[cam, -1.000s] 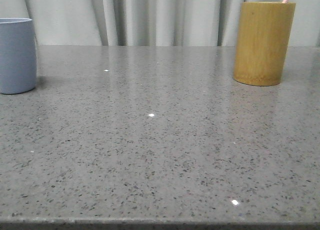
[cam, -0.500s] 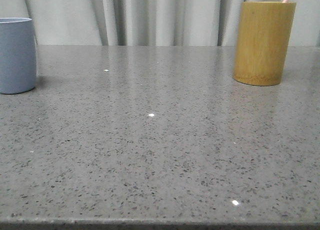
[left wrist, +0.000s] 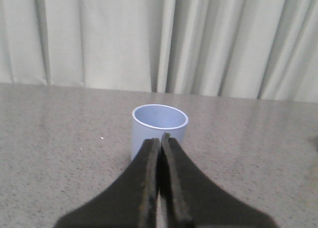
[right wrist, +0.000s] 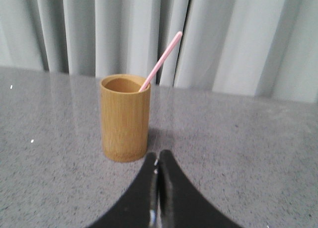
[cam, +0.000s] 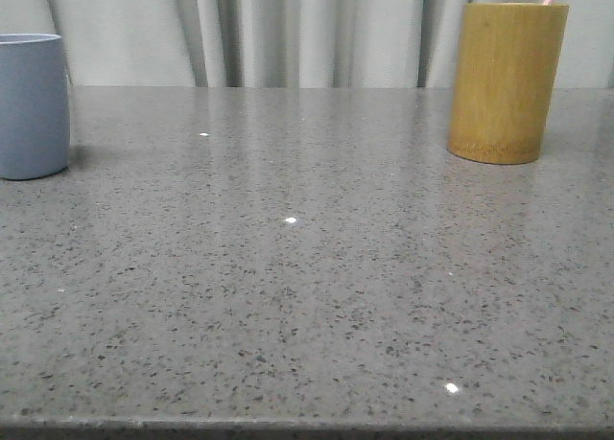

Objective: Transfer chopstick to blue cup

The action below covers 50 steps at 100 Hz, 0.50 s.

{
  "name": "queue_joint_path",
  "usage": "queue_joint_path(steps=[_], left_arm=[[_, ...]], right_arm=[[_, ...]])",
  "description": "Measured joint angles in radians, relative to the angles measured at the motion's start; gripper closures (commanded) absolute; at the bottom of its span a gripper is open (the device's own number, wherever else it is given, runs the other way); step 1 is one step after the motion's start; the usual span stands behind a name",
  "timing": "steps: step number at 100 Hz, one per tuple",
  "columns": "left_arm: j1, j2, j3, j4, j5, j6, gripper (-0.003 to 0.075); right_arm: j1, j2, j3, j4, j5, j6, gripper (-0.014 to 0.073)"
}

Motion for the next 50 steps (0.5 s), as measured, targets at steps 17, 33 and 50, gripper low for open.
queue_joint_path(steps=[17,33,50], left_arm=[[0.0,0.201,-0.226,-0.019,0.266,0.0,0.0739],[0.0,0.316,-0.349,-0.045,0.331,-0.002,0.0739],[0.0,0.351,-0.376,-0.072,0.337,-0.002,0.0739]], right_arm=[[0.0,0.16,-0.209,0.002,0.178,0.0,0.0662],[0.0,0.25,-0.281,0.006,0.197,0.0,0.0662],[0.0,0.277,-0.284,0.01,0.195,0.0,0.0662]])
